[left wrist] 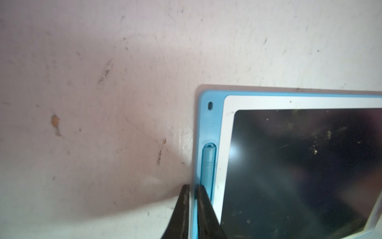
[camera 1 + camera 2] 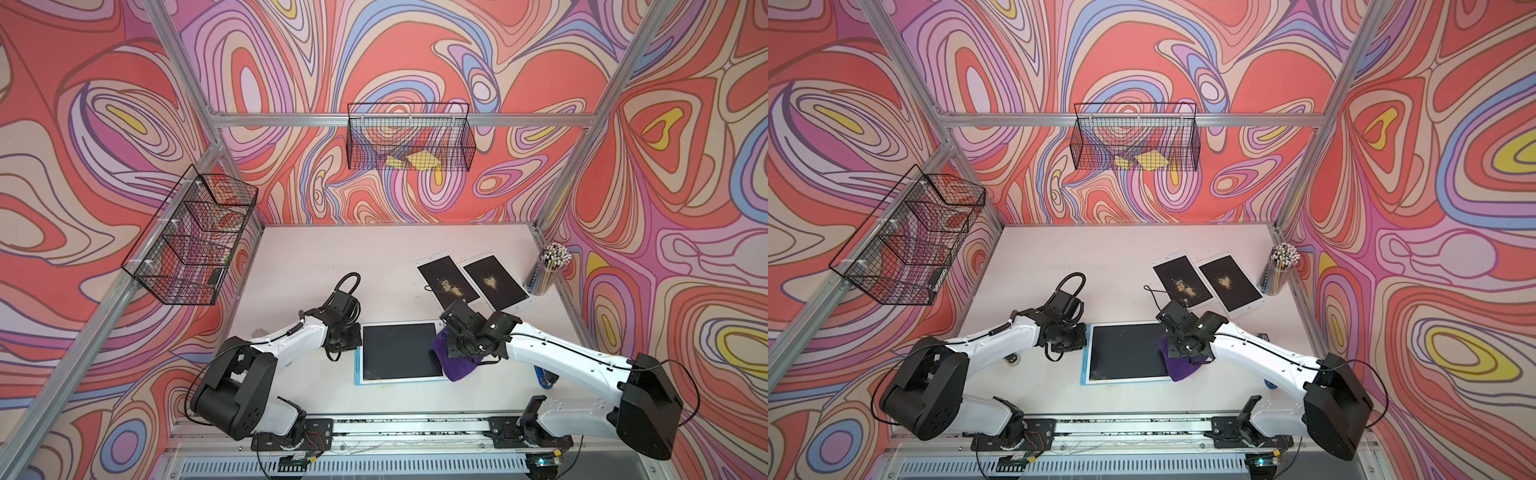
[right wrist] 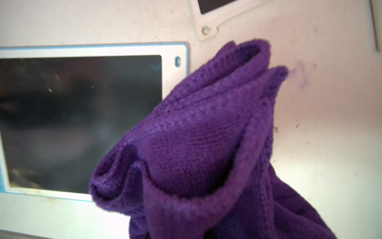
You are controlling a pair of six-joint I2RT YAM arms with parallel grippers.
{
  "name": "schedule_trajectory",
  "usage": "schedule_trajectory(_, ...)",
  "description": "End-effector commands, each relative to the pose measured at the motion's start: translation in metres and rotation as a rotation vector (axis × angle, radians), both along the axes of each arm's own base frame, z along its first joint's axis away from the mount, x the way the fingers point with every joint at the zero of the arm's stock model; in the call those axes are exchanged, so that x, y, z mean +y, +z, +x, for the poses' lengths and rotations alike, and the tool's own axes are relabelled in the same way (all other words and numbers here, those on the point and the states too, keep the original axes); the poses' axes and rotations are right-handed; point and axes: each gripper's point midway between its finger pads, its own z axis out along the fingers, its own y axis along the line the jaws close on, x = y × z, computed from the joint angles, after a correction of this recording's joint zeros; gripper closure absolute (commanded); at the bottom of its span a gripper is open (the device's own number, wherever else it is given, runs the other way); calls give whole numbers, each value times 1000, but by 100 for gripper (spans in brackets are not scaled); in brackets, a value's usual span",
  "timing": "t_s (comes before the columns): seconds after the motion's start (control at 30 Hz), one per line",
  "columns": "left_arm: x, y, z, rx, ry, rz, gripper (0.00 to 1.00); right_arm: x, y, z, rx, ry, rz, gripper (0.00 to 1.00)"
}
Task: Wipe the drawing tablet
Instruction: Wipe the dirt from the drawing tablet.
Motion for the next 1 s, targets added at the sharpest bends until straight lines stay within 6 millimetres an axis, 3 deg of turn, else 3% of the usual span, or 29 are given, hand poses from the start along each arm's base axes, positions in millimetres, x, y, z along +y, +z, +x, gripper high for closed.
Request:
schedule_trajectory(0.0, 9, 2, -16, 40, -10, 35, 80, 33, 13, 7, -20, 68, 102, 100)
schedule_trajectory(0.1, -4, 11, -10, 28, -36, -19, 72, 64, 8, 8, -2, 149, 113, 100)
schedule_trajectory(0.3, -15, -1, -10, 71, -79, -14, 72, 120, -4, 9, 10, 262, 124, 100)
schedule_trajectory(0.53, -12, -16, -15, 109, -82, 27, 77, 165, -17, 15, -4, 356, 85, 100)
schedule_trajectory(0.57, -10, -17, -17, 116, -81, 34, 77, 167, -30, 17, 11, 357, 57, 100)
schedule_trajectory(0.7, -5, -20, -21, 128, -77, 55, 78, 170, -52, 34, 1, 351, -44, 100)
schedule_trajectory(0.8, -3, -21, -23, 131, -77, 61, 79, 161, -70, 49, -9, 321, -133, 100)
schedule_trajectory(0.87, -2, -22, -23, 132, -77, 65, 79, 149, -81, 57, 1, 287, -170, 100)
schedule_trajectory(0.97, -3, -22, -23, 131, -78, 66, 79, 112, -92, 63, 40, 205, -201, 100)
